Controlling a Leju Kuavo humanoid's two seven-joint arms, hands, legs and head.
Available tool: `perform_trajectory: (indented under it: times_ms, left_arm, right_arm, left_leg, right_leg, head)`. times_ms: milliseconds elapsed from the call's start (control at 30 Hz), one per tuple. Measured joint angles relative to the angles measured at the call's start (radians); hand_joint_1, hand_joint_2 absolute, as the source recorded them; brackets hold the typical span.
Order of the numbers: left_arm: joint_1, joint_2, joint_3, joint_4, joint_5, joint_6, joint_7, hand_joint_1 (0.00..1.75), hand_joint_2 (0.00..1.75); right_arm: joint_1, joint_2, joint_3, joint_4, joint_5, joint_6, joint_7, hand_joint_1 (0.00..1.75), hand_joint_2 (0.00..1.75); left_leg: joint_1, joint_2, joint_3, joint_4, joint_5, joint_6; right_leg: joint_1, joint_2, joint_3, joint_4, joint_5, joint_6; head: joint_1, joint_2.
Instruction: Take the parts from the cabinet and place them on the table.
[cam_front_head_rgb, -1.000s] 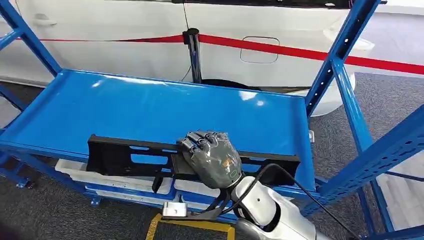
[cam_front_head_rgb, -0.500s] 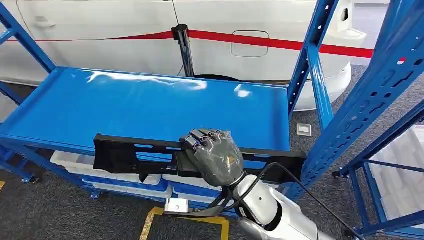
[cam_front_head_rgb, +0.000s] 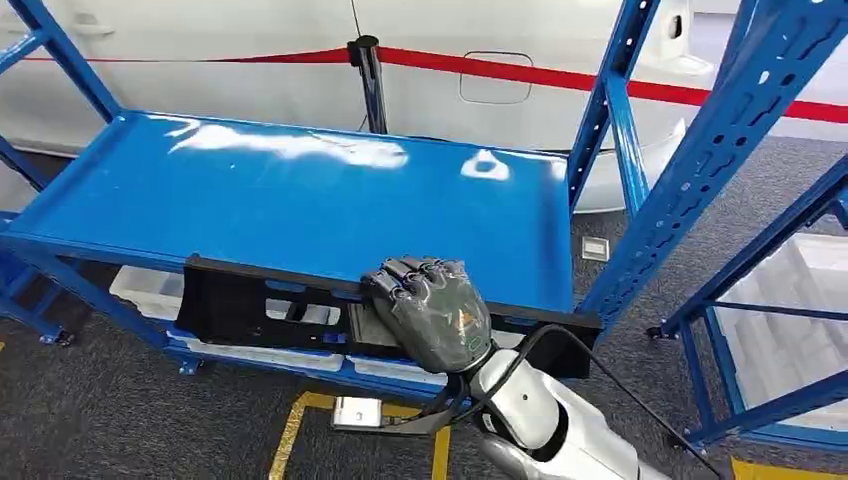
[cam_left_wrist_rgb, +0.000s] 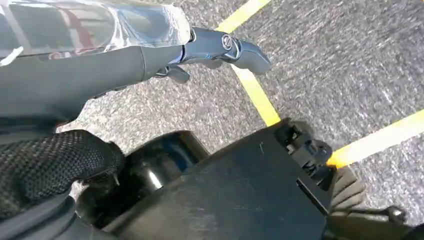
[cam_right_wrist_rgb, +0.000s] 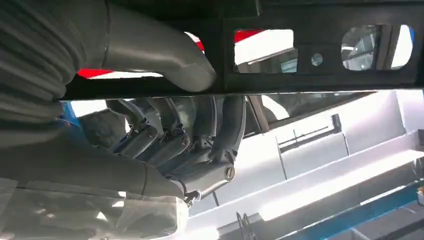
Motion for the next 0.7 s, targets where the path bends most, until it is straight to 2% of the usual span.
perform_trajectory:
  times_ms: [33, 67, 100, 133, 167, 233, 267, 300, 333, 400, 433, 467, 500, 533, 567, 600, 633, 667, 700]
  left_arm:
    - [-0.001, -0.002, 0.000, 0.000, 0.000, 0.000, 0.000, 0.00, 1.75]
    - [-0.003, -0.002, 0.000, 0.000, 0.000, 0.000, 0.000, 0.00, 1.75]
    - [-0.005, -0.002, 0.000, 0.000, 0.000, 0.001, -0.001, 0.00, 1.75]
    - [-0.006, -0.002, 0.000, 0.000, -0.002, 0.002, -0.001, 0.00, 1.75]
    - [-0.005, -0.002, 0.000, 0.000, -0.003, 0.003, -0.001, 0.00, 1.75]
    - [-0.005, -0.002, 0.000, 0.000, -0.004, 0.003, -0.002, 0.00, 1.75]
    - [-0.004, -0.002, 0.000, 0.000, -0.004, 0.003, -0.002, 0.00, 1.75]
    - [-0.005, -0.002, 0.000, 0.000, -0.004, 0.003, -0.002, 0.00, 1.75]
    - [-0.006, -0.002, 0.000, 0.000, -0.004, 0.002, -0.002, 0.00, 1.75]
    - [-0.012, -0.002, 0.001, 0.000, -0.004, 0.001, -0.002, 0.00, 1.75]
    - [-0.013, -0.002, 0.001, 0.000, -0.004, 0.001, -0.002, 0.00, 1.75]
    - [-0.013, -0.002, 0.001, 0.000, -0.005, 0.001, -0.002, 0.00, 1.75]
    - [-0.012, -0.002, 0.000, 0.000, -0.005, 0.001, 0.000, 0.00, 1.75]
    - [-0.011, -0.004, -0.001, 0.000, -0.006, 0.001, 0.004, 0.00, 1.75]
    - [-0.008, -0.003, -0.002, 0.000, -0.009, 0.001, 0.005, 0.00, 1.75]
    - [-0.005, -0.001, -0.003, 0.000, -0.012, 0.001, 0.009, 0.00, 1.75]
    - [-0.002, 0.002, -0.004, 0.000, -0.015, 0.001, 0.011, 0.00, 1.75]
    - [0.001, 0.002, -0.005, 0.000, -0.016, 0.001, 0.011, 0.00, 1.75]
    - [0.003, 0.002, -0.006, 0.000, -0.016, 0.001, 0.011, 0.00, 1.75]
  right_arm:
    - [0.000, -0.001, -0.002, 0.000, 0.000, 0.000, 0.000, 1.75, 1.75]
    - [-0.001, -0.002, -0.003, 0.000, -0.001, 0.000, 0.000, 1.75, 1.75]
    - [-0.002, -0.002, -0.004, -0.001, -0.002, 0.000, 0.001, 1.75, 1.75]
    - [-0.002, 0.000, -0.004, -0.003, -0.003, 0.000, 0.001, 1.75, 1.75]
    - [-0.002, -0.002, -0.007, -0.005, -0.006, 0.000, 0.002, 1.75, 1.75]
    - [-0.002, -0.002, -0.008, -0.006, -0.008, -0.001, 0.003, 1.75, 1.75]
    - [-0.002, -0.003, -0.008, -0.005, -0.009, -0.001, 0.002, 1.75, 1.75]
    - [-0.002, -0.003, -0.008, -0.006, -0.011, -0.001, 0.002, 1.75, 1.75]
    - [-0.002, -0.002, -0.010, -0.008, -0.013, -0.002, 0.002, 1.75, 1.75]
    - [-0.002, -0.002, -0.011, -0.008, -0.016, -0.002, 0.001, 1.75, 1.75]
    - [-0.001, -0.003, -0.011, -0.008, -0.017, -0.002, 0.001, 1.75, 1.75]
    - [0.000, -0.003, -0.011, -0.008, -0.017, -0.002, 0.001, 1.75, 1.75]
    - [0.000, -0.003, -0.011, -0.008, -0.017, -0.002, 0.001, 1.75, 1.75]
    - [0.000, -0.003, -0.011, -0.008, -0.020, -0.003, 0.002, 1.75, 1.75]
    - [0.000, -0.003, -0.012, -0.011, -0.024, -0.003, 0.002, 1.75, 1.75]
    - [0.000, -0.003, -0.013, -0.014, -0.029, -0.003, 0.002, 1.75, 1.75]
    - [-0.001, -0.003, -0.014, -0.016, -0.032, -0.003, 0.002, 1.75, 1.75]
    - [-0.001, -0.003, -0.016, -0.018, -0.037, -0.003, 0.002, 1.75, 1.75]
    - [0.000, -0.003, -0.016, -0.020, -0.041, -0.003, 0.002, 1.75, 1.75]
  left_leg:
    - [0.005, 0.000, -0.011, 0.005, 0.005, -0.006]
    - [0.012, -0.001, -0.027, 0.018, 0.010, -0.013]
    - [0.011, -0.003, -0.039, 0.035, 0.011, -0.020]
    - [0.011, -0.006, -0.052, 0.047, 0.011, -0.025]
    - [0.007, -0.006, -0.055, 0.052, 0.017, -0.034]
    - [0.011, -0.006, -0.058, 0.049, 0.031, -0.048]
    - [0.015, -0.007, -0.062, 0.050, 0.035, -0.054]
    - [0.016, -0.005, -0.073, 0.071, 0.000, -0.056]
    - [0.016, -0.006, -0.091, 0.131, -0.066, -0.058]
    - [0.015, -0.006, -0.127, 0.295, -0.172, -0.064]
    - [0.015, -0.006, -0.132, 0.361, -0.195, -0.062]
    - [0.013, -0.006, -0.119, 0.380, -0.187, -0.059]
    - [0.012, -0.006, -0.095, 0.361, -0.165, -0.054]
    - [0.008, -0.006, -0.043, 0.293, -0.126, -0.043]
    - [0.002, -0.006, 0.018, 0.195, -0.097, -0.030]
    - [-0.007, -0.006, 0.070, 0.111, -0.092, -0.016]
    - [-0.015, -0.005, 0.105, 0.040, -0.117, 0.001]
    - [-0.016, -0.006, 0.117, 0.006, -0.119, -0.002]
    - [-0.024, -0.007, 0.106, 0.015, -0.107, -0.004]
  right_leg:
    - [-0.005, -0.002, 0.040, -0.051, 0.034, 0.007]
    - [-0.013, -0.004, 0.114, -0.149, 0.061, 0.018]
    - [-0.021, -0.005, 0.179, -0.251, 0.032, 0.029]
    - [-0.007, 0.000, 0.212, -0.303, 0.010, 0.021]
    - [-0.009, 0.000, 0.203, -0.297, 0.004, 0.003]
    - [-0.005, 0.000, 0.193, -0.290, 0.012, -0.015]
    - [-0.010, -0.004, 0.182, -0.293, 0.022, -0.030]
    - [-0.009, -0.004, 0.175, -0.293, 0.030, -0.040]
    - [-0.008, -0.005, 0.162, -0.293, 0.041, -0.050]
    - [-0.002, -0.006, 0.139, -0.292, 0.059, -0.053]
    - [0.003, -0.006, 0.127, -0.292, 0.069, -0.056]
    - [0.006, -0.006, 0.114, -0.291, 0.078, -0.056]
    - [0.009, -0.006, 0.104, -0.291, 0.086, -0.057]
    - [0.013, -0.005, 0.091, -0.291, 0.097, -0.057]
    - [0.015, -0.003, 0.080, -0.291, 0.106, -0.057]
    - [0.015, -0.002, 0.074, -0.291, 0.114, -0.056]
    - [0.017, -0.002, 0.066, -0.291, 0.123, -0.049]
    - [0.012, -0.002, 0.061, -0.292, 0.132, -0.044]
    - [0.008, -0.002, 0.056, -0.297, 0.144, -0.038]
  head:
    - [0.000, 0.000]
    - [0.001, 0.000]
    - [0.002, 0.000]
    - [0.005, 0.000]
    - [0.003, 0.000]
    - [0.002, 0.000]
    - [0.002, 0.000]
    - [0.000, 0.000]
    - [-0.002, 0.000]
    - [-0.005, 0.000]
    - [-0.005, 0.000]
    - [-0.005, 0.000]
    - [-0.005, 0.000]
    - [-0.005, 0.000]
    - [-0.005, 0.000]
    - [-0.005, 0.000]
    - [-0.005, 0.000]
    - [-0.005, 0.000]
    - [-0.005, 0.000]
